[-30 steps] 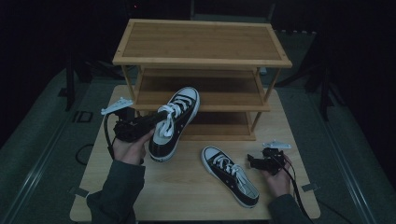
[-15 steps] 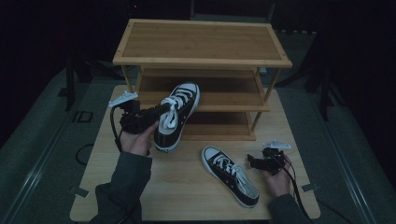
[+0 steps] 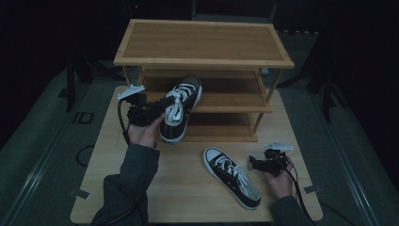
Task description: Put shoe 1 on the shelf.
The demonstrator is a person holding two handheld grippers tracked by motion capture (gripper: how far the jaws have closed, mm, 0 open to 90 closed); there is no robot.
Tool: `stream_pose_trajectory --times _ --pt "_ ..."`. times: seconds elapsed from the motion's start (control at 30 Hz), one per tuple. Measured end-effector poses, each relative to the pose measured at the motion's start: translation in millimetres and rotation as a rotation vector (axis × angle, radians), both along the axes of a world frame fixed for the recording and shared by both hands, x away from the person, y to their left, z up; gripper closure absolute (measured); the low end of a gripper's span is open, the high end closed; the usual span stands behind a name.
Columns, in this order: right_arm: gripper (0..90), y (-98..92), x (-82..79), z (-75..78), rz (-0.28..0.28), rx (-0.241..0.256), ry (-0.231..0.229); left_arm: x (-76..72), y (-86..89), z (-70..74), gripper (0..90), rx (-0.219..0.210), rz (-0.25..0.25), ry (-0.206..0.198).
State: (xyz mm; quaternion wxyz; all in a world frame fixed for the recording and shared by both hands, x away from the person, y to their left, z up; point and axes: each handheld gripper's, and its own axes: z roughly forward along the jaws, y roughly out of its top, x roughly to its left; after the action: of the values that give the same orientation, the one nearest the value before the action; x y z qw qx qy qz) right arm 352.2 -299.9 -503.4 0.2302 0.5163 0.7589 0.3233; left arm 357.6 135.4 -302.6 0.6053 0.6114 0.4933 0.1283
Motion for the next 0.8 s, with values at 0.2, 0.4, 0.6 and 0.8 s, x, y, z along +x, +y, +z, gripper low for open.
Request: stream_pose_trajectory --times 0.2,0.4,0.6,0.8 --pt "11.4 0.0 0.0 0.0 0.000 0.000 0.000 11.9 -7.4 -0.3 87.4 -0.014 0.029 0.003" --pt "11.4 0.0 0.0 0.0 -0.001 0.000 0.000 23.6 -13.6 -4.5 87.4 -0.026 0.072 0.013" --pt "11.4 0.0 0.0 0.0 0.000 0.000 0.000 36.4 -19.0 -9.6 87.2 -0.030 0.110 0.007" --pt "11.4 0.1 0.0 -0.1 0.000 0.001 -0.001 50.0 -24.9 -12.2 87.0 -0.040 0.140 0.000"
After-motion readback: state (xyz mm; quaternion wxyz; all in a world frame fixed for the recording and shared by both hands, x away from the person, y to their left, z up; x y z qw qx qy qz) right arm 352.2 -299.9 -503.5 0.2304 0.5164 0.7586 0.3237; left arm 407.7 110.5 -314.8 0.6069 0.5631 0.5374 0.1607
